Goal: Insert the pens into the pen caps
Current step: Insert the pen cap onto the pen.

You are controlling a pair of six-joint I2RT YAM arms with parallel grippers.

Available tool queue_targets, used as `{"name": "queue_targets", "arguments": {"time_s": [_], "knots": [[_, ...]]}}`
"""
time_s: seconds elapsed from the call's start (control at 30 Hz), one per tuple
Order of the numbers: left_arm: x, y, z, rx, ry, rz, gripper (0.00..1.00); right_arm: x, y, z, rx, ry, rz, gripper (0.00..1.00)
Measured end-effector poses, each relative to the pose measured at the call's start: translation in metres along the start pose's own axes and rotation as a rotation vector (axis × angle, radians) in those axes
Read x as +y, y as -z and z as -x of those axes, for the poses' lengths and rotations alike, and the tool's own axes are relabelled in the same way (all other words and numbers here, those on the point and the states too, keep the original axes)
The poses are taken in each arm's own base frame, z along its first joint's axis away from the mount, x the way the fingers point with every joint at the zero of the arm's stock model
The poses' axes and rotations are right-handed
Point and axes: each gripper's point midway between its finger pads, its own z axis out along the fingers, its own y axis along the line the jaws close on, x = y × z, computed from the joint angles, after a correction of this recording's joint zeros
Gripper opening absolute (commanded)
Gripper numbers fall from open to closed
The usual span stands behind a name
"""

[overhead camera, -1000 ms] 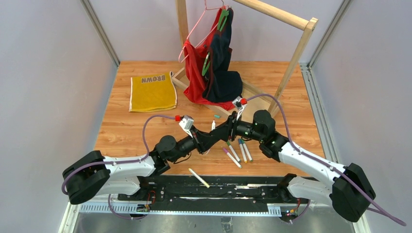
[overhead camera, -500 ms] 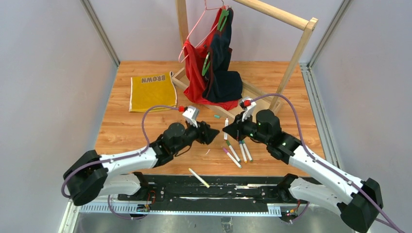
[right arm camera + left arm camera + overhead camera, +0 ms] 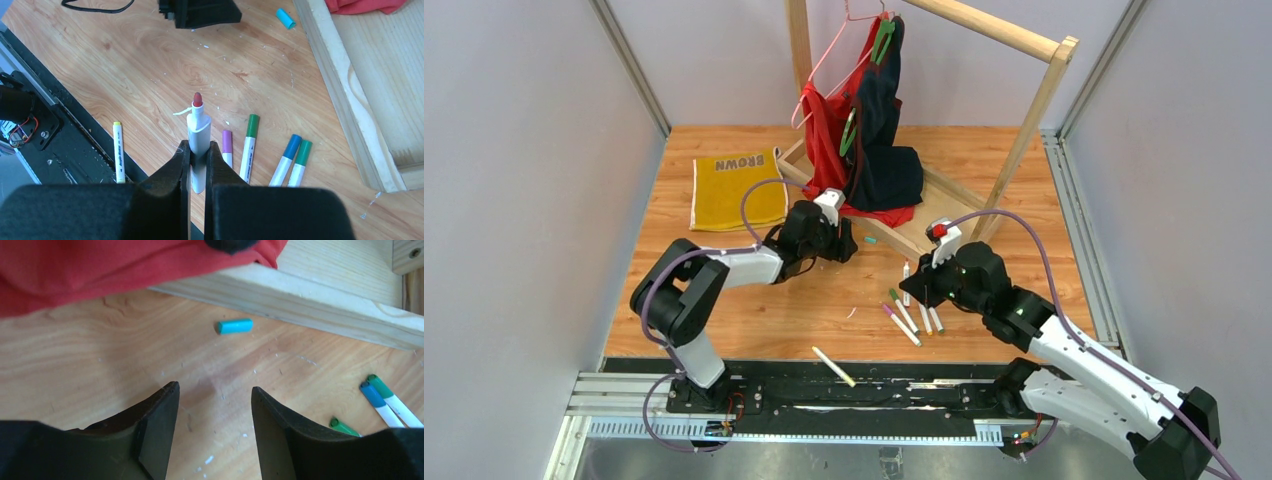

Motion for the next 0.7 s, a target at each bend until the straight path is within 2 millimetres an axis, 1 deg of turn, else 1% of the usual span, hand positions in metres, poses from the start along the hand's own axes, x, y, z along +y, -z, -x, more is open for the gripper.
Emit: {"name": "queue_targets", "arguments": {"time_s": [0.13,0.23,0.4,0.57,0.7], "knots": [[0.005,-0.017,0.010,0.006,-0.031,-0.014,0.58,0.001,0.002,0.002,-0.009,-0.003,0.002,0.00],[0.004,-0.030,0.014,0.019,-0.059,-0.039,0.59,0.001,0.002,0.001,-0.006,-0.005,0.001,0.01],[0.000,-0.047,0.014,0.042,-0.096,-0.085,0.59,0.001,0.002,0.001,-0.004,-0.007,0.001,0.01],[-0.008,-0.057,0.013,0.057,-0.117,-0.142,0.59,0.001,0.000,-0.001,0.004,-0.009,0.002,0.01],[-0.011,-0.058,0.011,0.066,-0.128,-0.164,0.59,0.001,-0.001,-0.002,0.009,-0.011,0.003,0.01]]}}
